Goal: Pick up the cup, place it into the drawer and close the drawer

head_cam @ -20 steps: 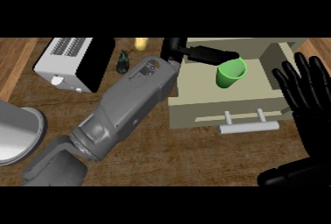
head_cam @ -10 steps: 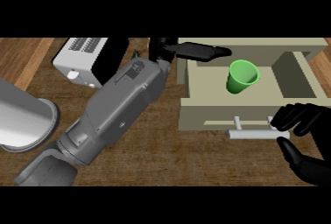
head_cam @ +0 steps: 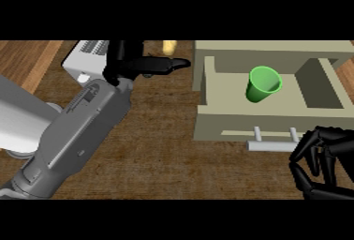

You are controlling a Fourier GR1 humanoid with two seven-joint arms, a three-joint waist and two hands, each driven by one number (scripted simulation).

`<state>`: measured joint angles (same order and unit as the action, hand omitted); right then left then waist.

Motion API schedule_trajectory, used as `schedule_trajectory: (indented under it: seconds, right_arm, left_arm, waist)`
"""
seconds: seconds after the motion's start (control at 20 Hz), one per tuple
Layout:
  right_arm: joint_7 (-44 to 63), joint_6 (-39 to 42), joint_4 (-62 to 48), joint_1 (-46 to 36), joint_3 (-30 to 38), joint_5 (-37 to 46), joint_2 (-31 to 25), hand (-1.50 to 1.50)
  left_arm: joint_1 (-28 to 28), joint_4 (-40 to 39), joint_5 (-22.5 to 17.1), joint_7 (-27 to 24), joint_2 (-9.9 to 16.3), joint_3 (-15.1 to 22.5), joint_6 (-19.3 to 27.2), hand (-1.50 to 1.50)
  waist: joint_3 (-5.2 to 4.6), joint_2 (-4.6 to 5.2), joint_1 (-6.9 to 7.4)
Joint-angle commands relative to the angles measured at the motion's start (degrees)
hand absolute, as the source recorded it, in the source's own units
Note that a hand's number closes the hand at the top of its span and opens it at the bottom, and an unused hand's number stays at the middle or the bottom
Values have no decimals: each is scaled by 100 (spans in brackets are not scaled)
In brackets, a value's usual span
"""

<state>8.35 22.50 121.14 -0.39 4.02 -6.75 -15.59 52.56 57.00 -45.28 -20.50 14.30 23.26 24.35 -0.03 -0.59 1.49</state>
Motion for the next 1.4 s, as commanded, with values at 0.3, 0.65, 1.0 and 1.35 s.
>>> schedule_trajectory:
  seconds: [0.3, 0.65, 1.0, 1.35]
  right_arm:
    - [-641, -149, -727, 189, -554, 1546, 106, 150]
    - [-1291, -342, -1628, -663, -1265, 3545, -605, 150]
    - [-1888, -1336, -3126, -901, -1816, 4704, -50, 150]
    - [-2235, -1786, -4814, -1578, -1778, 5329, 139, -150]
  left_arm:
    - [-2332, 2029, -142, 136, 1145, -366, -651, -150]
    - [-3144, 2492, -347, 106, 1600, -629, -1121, -150]
    - [-4269, 3007, -258, -176, 1685, -986, -1550, -150]
    - [-4371, 2816, -35, -135, 1558, -1307, -1966, -150]
  waist:
    - [3, 41, -54]
    - [2, 64, 102]
    - [4, 63, -27]
    - [4, 77, -93]
